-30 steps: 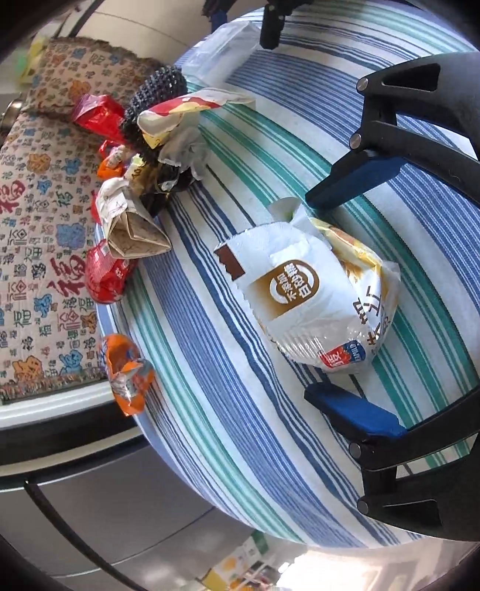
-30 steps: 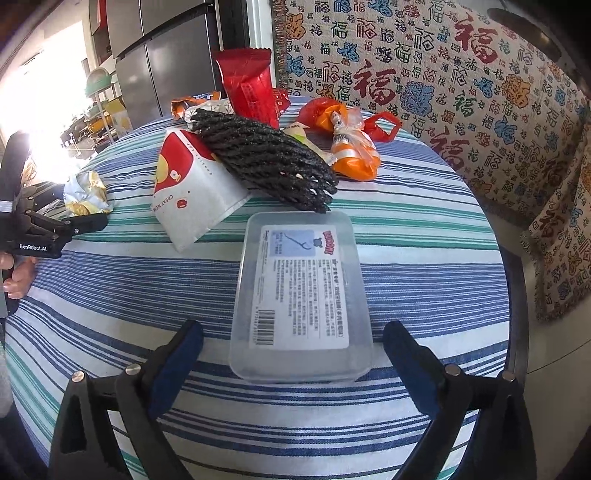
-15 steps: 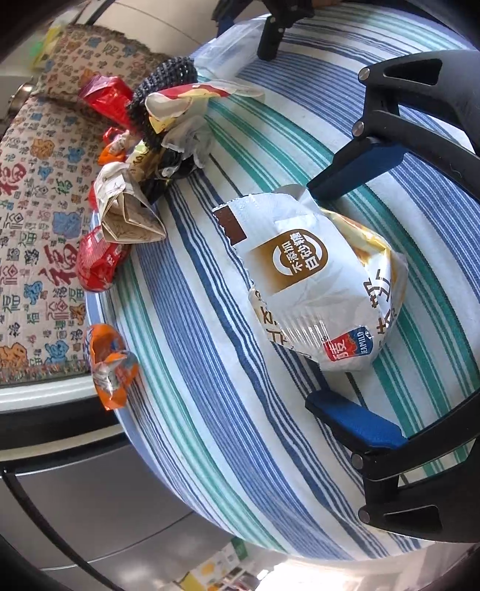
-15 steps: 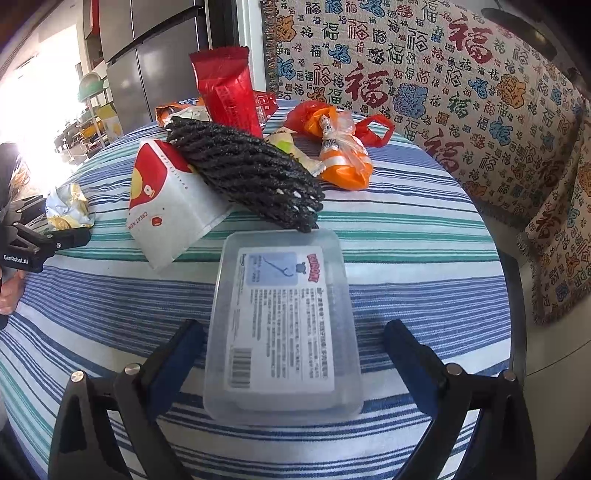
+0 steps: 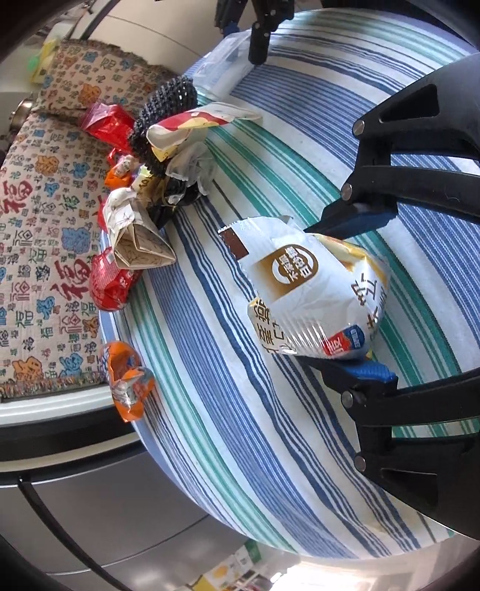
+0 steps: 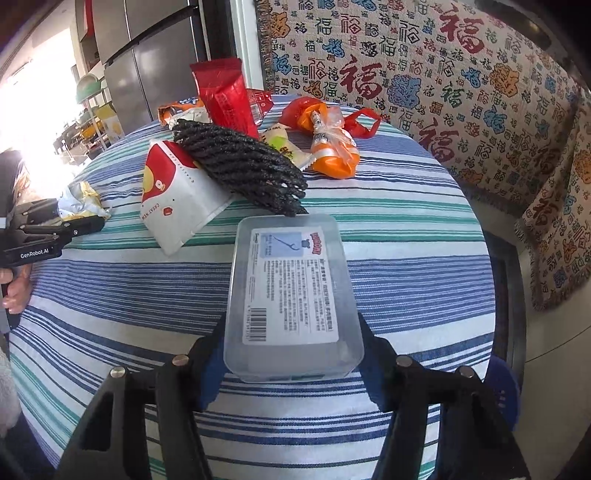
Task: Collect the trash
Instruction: 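Close the right gripper on the plastic box while the left grips the white snack bag, then carry both items over the blue bin and open both grippers to drop them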
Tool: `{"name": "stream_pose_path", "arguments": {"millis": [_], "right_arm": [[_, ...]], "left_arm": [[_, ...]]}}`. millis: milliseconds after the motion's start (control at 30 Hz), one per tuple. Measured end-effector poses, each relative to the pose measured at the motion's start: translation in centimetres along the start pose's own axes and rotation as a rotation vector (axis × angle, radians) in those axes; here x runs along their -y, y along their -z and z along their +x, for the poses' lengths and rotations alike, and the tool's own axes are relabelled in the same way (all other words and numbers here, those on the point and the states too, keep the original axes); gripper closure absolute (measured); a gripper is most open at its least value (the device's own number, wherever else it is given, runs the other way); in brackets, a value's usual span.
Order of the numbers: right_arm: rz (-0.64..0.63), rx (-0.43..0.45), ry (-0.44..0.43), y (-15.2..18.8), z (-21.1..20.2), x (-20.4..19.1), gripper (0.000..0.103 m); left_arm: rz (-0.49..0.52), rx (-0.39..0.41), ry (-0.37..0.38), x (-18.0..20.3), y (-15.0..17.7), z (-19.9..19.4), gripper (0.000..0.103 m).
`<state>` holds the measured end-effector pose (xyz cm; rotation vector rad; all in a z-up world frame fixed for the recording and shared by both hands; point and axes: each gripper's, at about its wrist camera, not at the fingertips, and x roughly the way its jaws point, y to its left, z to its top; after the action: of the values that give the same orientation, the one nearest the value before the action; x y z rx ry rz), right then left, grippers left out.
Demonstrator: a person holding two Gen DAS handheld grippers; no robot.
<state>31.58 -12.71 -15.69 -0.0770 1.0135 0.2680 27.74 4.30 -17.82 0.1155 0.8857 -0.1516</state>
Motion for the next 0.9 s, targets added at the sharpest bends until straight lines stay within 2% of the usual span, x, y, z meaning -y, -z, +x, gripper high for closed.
{"name": "stream_pose_path", "arguments": {"millis": [133, 367, 667, 900], "right_arm": [[0.031, 0.015, -0.001, 0.7, -1.0, 0.4, 0.040], [0.035, 0.082, -0.012, 1.8, -5.3, 1.6, 0.040], [0.061, 0.101, 0.006, 3.6, -7.3, 3.8, 0.040], [0.120, 0.134, 0.052, 4.7, -9.0, 6.3, 0.040]], "left_arm": [[-0.005, 0.004, 0.034, 0.7, 0.0, -0.9, 0.051], [-0.029, 0.038, 0.101, 2.6, 0.9, -3.5, 0.056], [-0.022, 0.081, 0.197, 8.5, 1.3, -5.9, 0.058], [0.000, 0.091, 0.285, 13.6, -0.5, -6.3, 0.060]]}}
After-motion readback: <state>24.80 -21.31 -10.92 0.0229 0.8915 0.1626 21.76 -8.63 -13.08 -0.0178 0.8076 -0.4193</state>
